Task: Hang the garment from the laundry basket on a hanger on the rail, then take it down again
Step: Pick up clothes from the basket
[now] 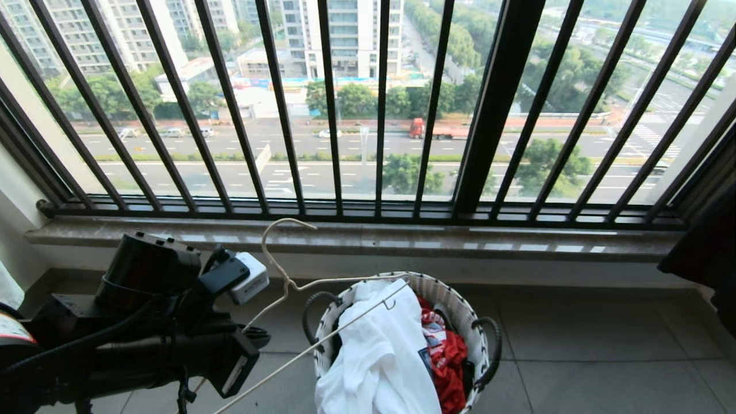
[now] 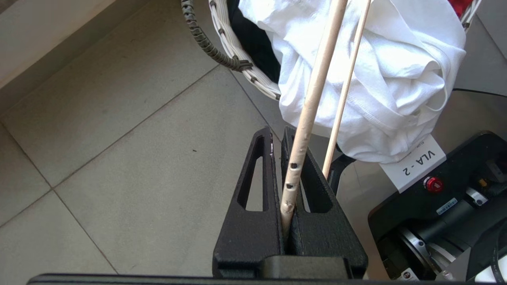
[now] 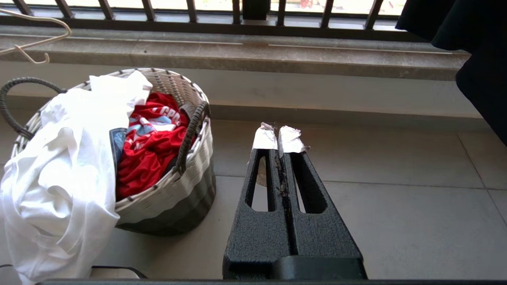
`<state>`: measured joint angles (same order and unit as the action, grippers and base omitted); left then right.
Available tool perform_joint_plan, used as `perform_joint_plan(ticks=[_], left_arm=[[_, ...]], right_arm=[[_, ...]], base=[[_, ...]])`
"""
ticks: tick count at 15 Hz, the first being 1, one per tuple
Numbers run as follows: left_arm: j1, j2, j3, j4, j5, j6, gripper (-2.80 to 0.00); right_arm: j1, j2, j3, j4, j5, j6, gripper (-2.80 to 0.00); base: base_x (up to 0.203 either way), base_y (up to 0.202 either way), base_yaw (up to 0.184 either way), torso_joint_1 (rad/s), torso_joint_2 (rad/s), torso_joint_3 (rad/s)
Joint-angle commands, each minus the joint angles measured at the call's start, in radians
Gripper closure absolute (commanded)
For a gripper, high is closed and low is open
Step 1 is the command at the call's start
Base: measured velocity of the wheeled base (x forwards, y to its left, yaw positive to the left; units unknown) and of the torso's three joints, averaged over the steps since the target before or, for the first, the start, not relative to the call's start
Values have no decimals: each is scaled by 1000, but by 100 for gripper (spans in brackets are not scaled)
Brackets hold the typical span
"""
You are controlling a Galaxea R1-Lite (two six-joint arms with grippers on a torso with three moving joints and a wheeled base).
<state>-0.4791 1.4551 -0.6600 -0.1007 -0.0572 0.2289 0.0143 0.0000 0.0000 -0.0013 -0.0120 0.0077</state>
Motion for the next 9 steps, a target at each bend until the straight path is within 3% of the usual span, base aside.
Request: perform_joint_plan(ticks=[1,9], left_arm=[[-1,-5,0,-1,-1,1,0],[1,1,-1,-1,0,-1,0]], right_arm=[[0,0,0,0,0,0,0],[0,0,0,0,0,0,0]], base=[[0,0,0,2,3,-200],[0,0,0,4,3,-196]])
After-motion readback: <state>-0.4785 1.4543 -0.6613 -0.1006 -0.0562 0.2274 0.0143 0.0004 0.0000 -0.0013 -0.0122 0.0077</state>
